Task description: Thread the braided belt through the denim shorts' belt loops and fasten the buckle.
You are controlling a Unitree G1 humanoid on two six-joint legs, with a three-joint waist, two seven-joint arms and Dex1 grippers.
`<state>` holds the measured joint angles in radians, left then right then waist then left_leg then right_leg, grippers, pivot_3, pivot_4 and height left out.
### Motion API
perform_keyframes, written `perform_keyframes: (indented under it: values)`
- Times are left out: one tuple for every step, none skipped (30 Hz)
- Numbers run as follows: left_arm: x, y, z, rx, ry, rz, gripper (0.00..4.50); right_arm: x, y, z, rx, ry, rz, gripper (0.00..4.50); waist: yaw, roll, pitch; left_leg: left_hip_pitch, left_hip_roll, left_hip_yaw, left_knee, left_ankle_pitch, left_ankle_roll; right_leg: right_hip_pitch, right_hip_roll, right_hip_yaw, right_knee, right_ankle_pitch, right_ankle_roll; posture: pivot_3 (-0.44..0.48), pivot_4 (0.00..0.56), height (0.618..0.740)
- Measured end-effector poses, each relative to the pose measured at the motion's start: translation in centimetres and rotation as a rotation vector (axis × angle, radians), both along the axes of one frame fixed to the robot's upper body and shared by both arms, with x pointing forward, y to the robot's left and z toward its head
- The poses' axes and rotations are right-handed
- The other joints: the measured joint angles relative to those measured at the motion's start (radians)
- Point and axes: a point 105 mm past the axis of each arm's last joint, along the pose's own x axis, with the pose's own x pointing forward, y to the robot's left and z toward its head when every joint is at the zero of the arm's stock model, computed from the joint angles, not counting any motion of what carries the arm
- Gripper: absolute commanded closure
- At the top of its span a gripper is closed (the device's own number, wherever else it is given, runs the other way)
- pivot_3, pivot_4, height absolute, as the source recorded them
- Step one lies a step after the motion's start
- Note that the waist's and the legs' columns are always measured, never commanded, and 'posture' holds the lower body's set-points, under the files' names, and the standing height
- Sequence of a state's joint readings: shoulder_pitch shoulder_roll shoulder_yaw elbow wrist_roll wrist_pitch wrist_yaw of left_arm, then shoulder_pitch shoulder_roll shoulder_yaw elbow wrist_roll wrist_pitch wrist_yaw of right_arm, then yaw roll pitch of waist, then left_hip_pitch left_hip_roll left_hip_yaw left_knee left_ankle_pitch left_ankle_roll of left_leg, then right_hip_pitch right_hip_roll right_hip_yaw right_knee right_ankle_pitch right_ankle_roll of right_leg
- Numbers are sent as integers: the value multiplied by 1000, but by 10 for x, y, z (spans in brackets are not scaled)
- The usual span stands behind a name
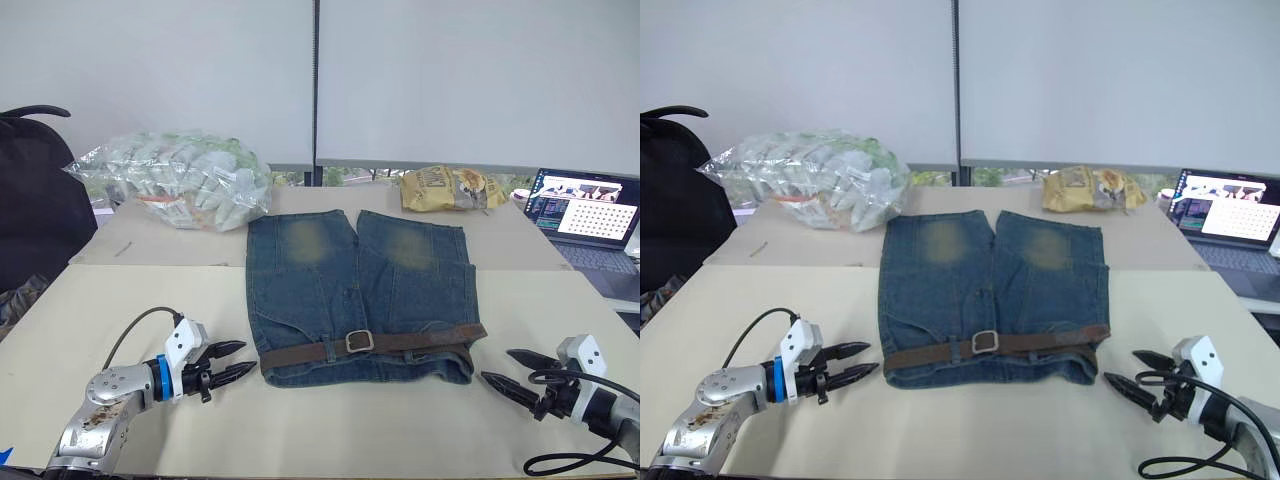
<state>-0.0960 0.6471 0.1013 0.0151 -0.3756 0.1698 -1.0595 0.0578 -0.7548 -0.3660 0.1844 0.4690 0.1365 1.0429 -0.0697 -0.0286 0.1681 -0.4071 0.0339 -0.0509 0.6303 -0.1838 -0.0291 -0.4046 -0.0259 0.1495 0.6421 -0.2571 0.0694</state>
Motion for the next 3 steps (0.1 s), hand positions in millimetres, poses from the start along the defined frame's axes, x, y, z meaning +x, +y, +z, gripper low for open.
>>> perform_keyframes:
  values:
    - [0,1,0,6,-5,4,593,0,1,0,1,1,2,0,0,0,0,0,0,0,0,0,0,0,0,0,0,0,0,0,150,740]
    - [1,1,0,22,-19,11,269,-1,1,0,1,1,5,0,0,0,0,0,0,0,0,0,0,0,0,0,0,0,0,0,150,740]
    - [2,3,-1,40,-32,22,18,-1,2,0,0,0,9,0,0,0,0,0,0,0,0,0,0,0,0,0,0,0,0,0,150,740]
